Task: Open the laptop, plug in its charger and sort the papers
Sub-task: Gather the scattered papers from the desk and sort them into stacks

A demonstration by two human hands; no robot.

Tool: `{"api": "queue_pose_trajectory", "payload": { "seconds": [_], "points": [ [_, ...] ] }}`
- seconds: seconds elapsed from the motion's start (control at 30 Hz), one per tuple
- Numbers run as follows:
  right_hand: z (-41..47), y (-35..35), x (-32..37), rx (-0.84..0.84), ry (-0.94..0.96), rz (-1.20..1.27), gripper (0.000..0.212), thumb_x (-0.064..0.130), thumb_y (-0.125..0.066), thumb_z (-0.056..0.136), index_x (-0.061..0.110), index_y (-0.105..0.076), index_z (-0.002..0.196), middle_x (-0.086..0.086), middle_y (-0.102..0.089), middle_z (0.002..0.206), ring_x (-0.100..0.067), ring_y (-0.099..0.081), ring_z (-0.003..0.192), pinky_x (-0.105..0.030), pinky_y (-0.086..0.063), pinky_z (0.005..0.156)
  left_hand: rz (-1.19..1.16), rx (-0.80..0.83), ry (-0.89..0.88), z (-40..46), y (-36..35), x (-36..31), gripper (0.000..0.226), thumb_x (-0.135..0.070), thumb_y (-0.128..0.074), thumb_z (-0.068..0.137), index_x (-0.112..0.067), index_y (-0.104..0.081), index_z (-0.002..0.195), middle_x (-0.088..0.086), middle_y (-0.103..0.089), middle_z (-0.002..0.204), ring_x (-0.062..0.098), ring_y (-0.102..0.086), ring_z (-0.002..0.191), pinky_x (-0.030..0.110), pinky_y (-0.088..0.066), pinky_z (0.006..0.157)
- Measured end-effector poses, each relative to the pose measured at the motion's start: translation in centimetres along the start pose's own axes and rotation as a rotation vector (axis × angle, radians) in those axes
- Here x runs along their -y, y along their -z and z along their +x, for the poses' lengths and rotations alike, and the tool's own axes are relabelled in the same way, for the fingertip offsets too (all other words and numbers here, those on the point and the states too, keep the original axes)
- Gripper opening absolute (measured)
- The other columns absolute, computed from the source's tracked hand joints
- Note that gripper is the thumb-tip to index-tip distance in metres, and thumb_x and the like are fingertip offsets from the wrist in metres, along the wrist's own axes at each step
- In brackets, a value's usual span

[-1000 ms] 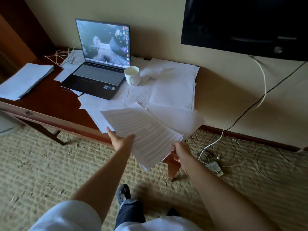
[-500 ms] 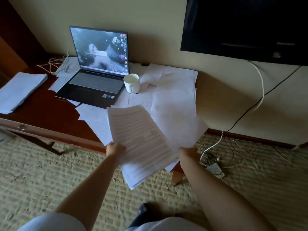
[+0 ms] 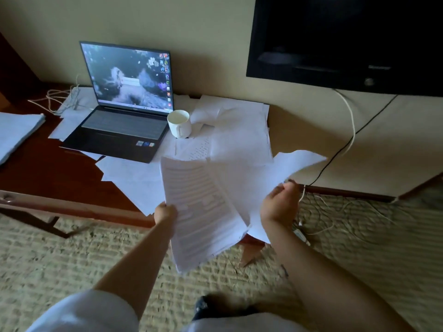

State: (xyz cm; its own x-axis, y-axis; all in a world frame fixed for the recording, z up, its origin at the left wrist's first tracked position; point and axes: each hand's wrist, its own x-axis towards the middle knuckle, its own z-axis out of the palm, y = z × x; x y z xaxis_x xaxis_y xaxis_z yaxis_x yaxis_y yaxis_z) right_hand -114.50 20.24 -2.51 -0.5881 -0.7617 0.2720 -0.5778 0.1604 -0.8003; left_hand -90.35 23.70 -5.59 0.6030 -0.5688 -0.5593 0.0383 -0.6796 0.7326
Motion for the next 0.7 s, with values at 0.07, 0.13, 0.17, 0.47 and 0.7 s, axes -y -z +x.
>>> {"api": "queue_pose_trajectory", "payload": {
  "seconds": [0.07, 0.13, 0.17, 0.47, 0.7],
  "points": [
    [-0.2, 0.0, 1.3, 0.103, 0.529, -0.042, 0.018, 0.013, -0.044, 0.088, 0.0, -0.057, 0.087, -0.021, -0.061, 0.109, -0.034, -0.055, 0.101, -0.037, -0.042, 0.08, -0.012, 0.085, 0.021, -0.2, 0.1, -0.1, 0.036, 0.005, -0.05, 0.088, 0.005, -0.054, 0.124, 0.007, -0.051, 0.085, 0.022, -0.049, 0.085, 0.03, -0.039, 0.079],
    [-1.2, -0.6, 3.2, 0.281, 0.836, -0.084, 0.019, 0.014, -0.041, 0.087, 0.001, -0.055, 0.083, -0.02, -0.06, 0.114, -0.033, -0.052, 0.109, -0.038, -0.04, 0.087, -0.086, 0.134, 0.102, -0.7, 0.4, -0.2, 0.019, 0.007, -0.054, 0.085, 0.008, -0.058, 0.103, 0.012, -0.05, 0.087, 0.025, -0.049, 0.081, 0.033, -0.038, 0.079],
    [-2.0, -0.9, 4.3, 0.392, 0.91, -0.116, 0.022, 0.015, -0.039, 0.086, 0.001, -0.055, 0.084, -0.019, -0.06, 0.113, -0.035, -0.051, 0.111, -0.04, -0.042, 0.09, -0.145, 0.143, 0.148, -1.3, 0.6, -0.4, 0.005, 0.008, -0.054, 0.084, 0.005, -0.057, 0.087, 0.014, -0.05, 0.088, 0.027, -0.05, 0.078, 0.036, -0.039, 0.078],
    [-8.5, -4.9, 7.3, 1.139, 0.475, -0.405, 0.015, 0.014, -0.047, 0.088, 0.008, -0.057, 0.098, -0.016, -0.062, 0.108, -0.032, -0.059, 0.101, -0.03, -0.043, 0.076, -0.519, 0.321, 0.263, -1.5, 1.7, 0.5, 0.02, -0.002, -0.041, 0.089, 0.003, -0.053, 0.074, 0.016, -0.056, 0.064, 0.03, -0.054, 0.065, 0.035, -0.046, 0.064],
    [-10.2, -8.5, 8.0, 1.197, -0.324, 0.075, 0.022, 0.015, -0.05, 0.092, 0.01, -0.054, 0.071, -0.011, -0.062, 0.071, -0.017, -0.059, 0.043, -0.023, -0.051, 0.045, -0.648, 0.348, 0.299, 0.4, 2.9, 2.1, 0.034, -0.025, -0.038, 0.099, -0.002, -0.06, 0.11, 0.025, -0.065, 0.098, 0.036, -0.062, 0.084, 0.044, -0.049, 0.079]
  ]
}}
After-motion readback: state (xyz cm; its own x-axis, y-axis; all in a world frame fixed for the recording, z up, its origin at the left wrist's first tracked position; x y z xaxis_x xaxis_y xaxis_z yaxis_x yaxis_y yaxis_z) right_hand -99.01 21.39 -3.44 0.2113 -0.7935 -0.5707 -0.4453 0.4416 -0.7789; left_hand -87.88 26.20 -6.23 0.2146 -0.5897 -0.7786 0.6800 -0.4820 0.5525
